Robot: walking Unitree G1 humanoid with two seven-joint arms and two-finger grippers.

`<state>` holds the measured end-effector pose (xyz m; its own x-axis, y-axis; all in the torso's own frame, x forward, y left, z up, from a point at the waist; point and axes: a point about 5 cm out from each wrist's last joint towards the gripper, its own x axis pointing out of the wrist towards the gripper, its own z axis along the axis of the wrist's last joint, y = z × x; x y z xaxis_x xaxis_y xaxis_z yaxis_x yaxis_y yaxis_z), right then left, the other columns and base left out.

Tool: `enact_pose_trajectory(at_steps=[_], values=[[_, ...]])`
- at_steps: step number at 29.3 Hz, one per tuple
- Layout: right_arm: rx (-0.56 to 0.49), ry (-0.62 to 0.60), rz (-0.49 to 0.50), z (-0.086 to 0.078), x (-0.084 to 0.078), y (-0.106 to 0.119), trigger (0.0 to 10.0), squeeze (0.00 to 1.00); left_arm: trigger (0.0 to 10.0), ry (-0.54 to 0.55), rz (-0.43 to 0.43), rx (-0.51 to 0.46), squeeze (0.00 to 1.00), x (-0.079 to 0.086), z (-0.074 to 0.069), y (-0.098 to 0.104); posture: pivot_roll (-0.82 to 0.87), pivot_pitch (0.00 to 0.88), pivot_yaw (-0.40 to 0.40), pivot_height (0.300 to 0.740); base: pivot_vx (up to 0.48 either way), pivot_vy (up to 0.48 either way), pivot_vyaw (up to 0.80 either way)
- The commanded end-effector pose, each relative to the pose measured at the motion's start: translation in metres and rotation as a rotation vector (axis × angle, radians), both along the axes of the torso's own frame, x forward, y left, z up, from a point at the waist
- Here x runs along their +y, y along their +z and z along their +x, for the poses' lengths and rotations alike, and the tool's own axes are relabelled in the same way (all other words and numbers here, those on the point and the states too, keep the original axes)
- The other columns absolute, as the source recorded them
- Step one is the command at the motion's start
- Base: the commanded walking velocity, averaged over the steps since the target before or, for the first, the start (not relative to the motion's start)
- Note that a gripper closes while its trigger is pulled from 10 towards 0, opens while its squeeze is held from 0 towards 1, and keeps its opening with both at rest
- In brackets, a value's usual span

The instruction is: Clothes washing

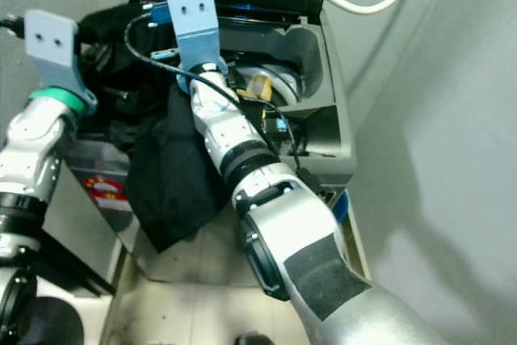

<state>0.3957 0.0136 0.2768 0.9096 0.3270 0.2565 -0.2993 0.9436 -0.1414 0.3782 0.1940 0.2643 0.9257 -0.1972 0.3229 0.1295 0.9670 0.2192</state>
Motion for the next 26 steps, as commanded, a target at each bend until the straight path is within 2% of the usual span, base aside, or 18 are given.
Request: enact_pose_trajectory(at_steps=[1, 6, 8, 11, 14, 15, 16, 17, 19, 20, 22, 23, 25, 26], values=[[0.038, 0.014, -0.046, 0.001, 0.000, -0.009, 10.0, 0.00, 10.0, 0.000, 0.041, -0.046, 1.00, 0.001, -0.001, 0.014, 0.05, 0.000, -0.003, 0.740, 0.000, 0.000, 0.00], [0.045, 0.003, -0.041, 0.002, -0.003, -0.009, 10.0, 0.00, 10.0, -0.003, 0.072, -0.074, 1.00, 0.001, -0.001, 0.021, 0.06, 0.000, -0.002, 0.740, 0.000, 0.000, 0.00], [0.033, -0.027, -0.015, 0.004, -0.008, -0.005, 10.0, 0.00, 10.0, -0.057, 0.092, -0.121, 1.00, -0.004, -0.007, 0.032, 0.06, 0.000, 0.003, 0.740, 0.000, 0.000, 0.00], [0.023, -0.037, -0.006, 0.005, -0.009, -0.003, 10.0, 0.00, 10.0, -0.094, 0.084, -0.130, 1.00, -0.006, -0.012, 0.035, 0.06, 0.000, 0.005, 0.740, 0.000, 0.000, 0.00], [0.014, -0.047, 0.012, 0.005, -0.011, 0.000, 10.0, 0.00, 10.0, -0.212, 0.171, -0.159, 1.00, -0.020, -0.037, 0.035, 0.06, 0.000, 0.005, 0.740, 0.000, 0.000, 0.00], [0.014, -0.047, 0.012, 0.005, -0.011, 0.000, 10.0, 0.00, 10.0, -0.212, 0.171, -0.159, 1.00, -0.020, -0.037, 0.035, 0.06, 0.000, 0.005, 0.740, 0.000, 0.000, 0.00], [0.016, -0.050, 0.022, 0.006, -0.012, 0.001, 10.0, 0.00, 10.0, -0.225, 0.214, -0.181, 0.00, -0.023, -0.046, 0.034, 0.07, 0.000, 0.002, 0.740, 0.000, 0.000, 0.00], [0.016, -0.050, 0.022, 0.006, -0.012, 0.001, 10.0, 0.00, 10.0, -0.225, 0.214, -0.181, 0.00, -0.023, -0.046, 0.034, 0.07, 0.000, 0.002, 0.740, 0.000, 0.000, 0.00], [0.027, -0.069, 0.069, 0.007, -0.015, 0.004, 10.0, 0.00, 10.0, -0.265, 0.288, -0.182, 0.00, -0.028, -0.063, 0.025, 0.08, 0.000, 0.000, 0.740, 0.000, 0.000, 0.00], [0.027, -0.069, 0.069, 0.007, -0.015, 0.004, 10.0, 0.00, 10.0, -0.265, 0.288, -0.182, 0.00, -0.028, -0.063, 0.025, 0.08, 0.000, 0.000, 0.740, 0.000, 0.000, 0.00], [0.044, -0.080, 0.149, 0.009, -0.019, 0.012, 10.0, 0.00, 10.0, -0.363, 0.302, -0.101, 0.00, -0.034, -0.081, 0.008, 0.09, 0.000, -0.007, 0.740, 0.000, 0.000, 0.00], [0.044, -0.080, 0.149, 0.009, -0.019, 0.012, 10.0, 0.00, 10.0, -0.363, 0.302, -0.101, 0.00, -0.034, -0.081, 0.008, 0.09, 0.000, -0.007, 0.740, 0.000, 0.000, 0.00], [0.043, -0.078, 0.237, 0.010, -0.021, 0.025, 10.0, 0.00, 10.0, -0.449, 0.281, 0.008, 0.00, -0.035, -0.092, -0.011, 0.10, 0.000, -0.013, 0.740, 0.000, 0.000, 0.00], [0.043, -0.078, 0.237, 0.010, -0.021, 0.025, 10.0, 0.00, 10.0, -0.449, 0.281, 0.008, 0.00, -0.035, -0.092, -0.011, 0.10, 0.000, -0.013, 0.740, 0.000, 0.000, 0.00]])
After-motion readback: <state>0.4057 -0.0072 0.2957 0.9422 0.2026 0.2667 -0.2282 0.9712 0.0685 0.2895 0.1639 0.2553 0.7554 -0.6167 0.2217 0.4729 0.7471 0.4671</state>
